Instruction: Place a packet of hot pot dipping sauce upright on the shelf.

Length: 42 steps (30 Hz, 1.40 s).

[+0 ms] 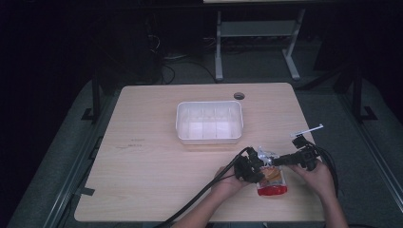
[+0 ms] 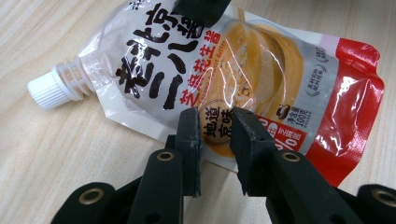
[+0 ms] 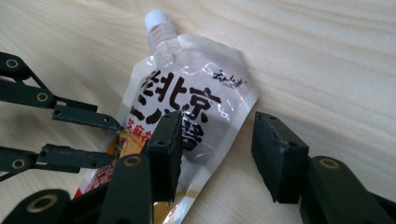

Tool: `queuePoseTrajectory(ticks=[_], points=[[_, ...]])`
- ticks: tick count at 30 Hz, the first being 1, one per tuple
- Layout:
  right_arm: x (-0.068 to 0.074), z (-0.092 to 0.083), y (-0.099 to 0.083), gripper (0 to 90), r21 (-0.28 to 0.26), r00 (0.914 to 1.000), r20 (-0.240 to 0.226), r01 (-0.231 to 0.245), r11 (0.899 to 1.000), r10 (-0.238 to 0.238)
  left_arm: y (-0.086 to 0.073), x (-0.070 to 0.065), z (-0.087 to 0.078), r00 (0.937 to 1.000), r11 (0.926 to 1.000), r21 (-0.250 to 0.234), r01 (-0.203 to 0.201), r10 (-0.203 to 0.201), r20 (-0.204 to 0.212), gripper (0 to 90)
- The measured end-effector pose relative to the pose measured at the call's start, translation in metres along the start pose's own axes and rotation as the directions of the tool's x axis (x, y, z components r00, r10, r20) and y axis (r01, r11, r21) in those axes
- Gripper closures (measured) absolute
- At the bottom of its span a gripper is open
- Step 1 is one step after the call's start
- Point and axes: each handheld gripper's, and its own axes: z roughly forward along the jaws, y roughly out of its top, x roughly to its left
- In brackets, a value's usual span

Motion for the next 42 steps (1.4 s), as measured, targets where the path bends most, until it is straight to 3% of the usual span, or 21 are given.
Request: queuePoseTrajectory(ticks=[11,16,18,23,24,25,29,30,31,32,35,39,41,42], points=[[0.001,0.005,0.002,55.5,0.021,0.9988,-0.044,-0.021,1.0,0.022,0.0,0.0,0.0,1.0,1.0,0.002,0.0,0.0,-0.002,72.8],[-0.001,0.005,0.001,63.9,0.012,0.9986,-0.043,-0.031,0.999,0.032,0.0,0.0,0.0,1.0,1.0,0.001,0.0,0.0,-0.003,72.8],[0.0,0.004,0.0,72.0,-0.008,0.9991,-0.036,-0.025,1.0,0.024,0.0,0.0,0.0,1.0,1.0,0.0,0.0,0.0,-0.003,72.8],[0.004,0.003,0.0,79.5,-0.03,0.9999,-0.016,0.006,1.0,-0.006,0.0,-0.001,0.001,0.9996,0.9998,-0.005,-0.017,0.017,-0.021,71.1],[0.005,0.002,-0.001,84.3,-0.036,0.9999,-0.007,0.014,0.999,-0.014,0.0,-0.002,0.001,0.9995,0.9999,-0.006,-0.016,0.016,-0.029,71.1],[0.008,-0.001,-0.002,88.8,-0.064,0.999,0.006,0.045,0.997,-0.044,-0.001,-0.001,0.0,0.9993,0.9999,-0.009,-0.007,0.006,-0.036,67.3],[0.01,-0.004,-0.004,89.4,-0.089,0.9983,0.009,0.059,0.994,-0.058,-0.004,0.001,-0.001,0.9992,0.9999,-0.011,0.002,-0.002,-0.04,61.1],[0.012,-0.007,-0.006,89.7,-0.1,0.9979,0.011,0.064,0.993,-0.063,-0.006,0.003,-0.002,0.9993,0.9994,-0.023,0.026,-0.027,-0.027,57.4],[0.012,-0.008,-0.006,89.8,-0.105,0.9979,0.008,0.065,0.992,-0.065,-0.006,0.003,-0.002,0.9993,0.9994,-0.023,0.026,-0.027,-0.027,55.6],[0.012,-0.009,-0.007,89.8,-0.113,0.9978,0.003,0.066,0.991,-0.067,-0.009,0.006,-0.003,0.9983,0.9976,-0.038,0.058,-0.058,-0.007,53.8],[0.013,-0.014,-0.007,89.9,-0.134,0.9973,-0.012,0.07,0.989,-0.072,-0.011,0.009,-0.005,0.9962,0.9951,-0.045,0.087,-0.087,0.007,48.1],[0.017,-0.027,-0.012,90.0,-0.199,0.9952,-0.032,0.084,0.976,-0.092,-0.014,0.015,-0.009,0.988,0.9854,-0.08,0.151,-0.147,0.046,37.3],[0.018,-0.031,-0.013,90.0,-0.214,0.9942,-0.039,0.089,0.973,-0.1,-0.014,0.016,-0.01,0.9855,0.9831,-0.085,0.162,-0.157,0.065,35.5],[0.022,-0.037,-0.015,90.0,-0.238,0.9913,-0.046,0.109,0.965,-0.123,-0.014,0.019,-0.011,0.9804,0.9791,-0.094,0.18,-0.171,0.098,33.4]])
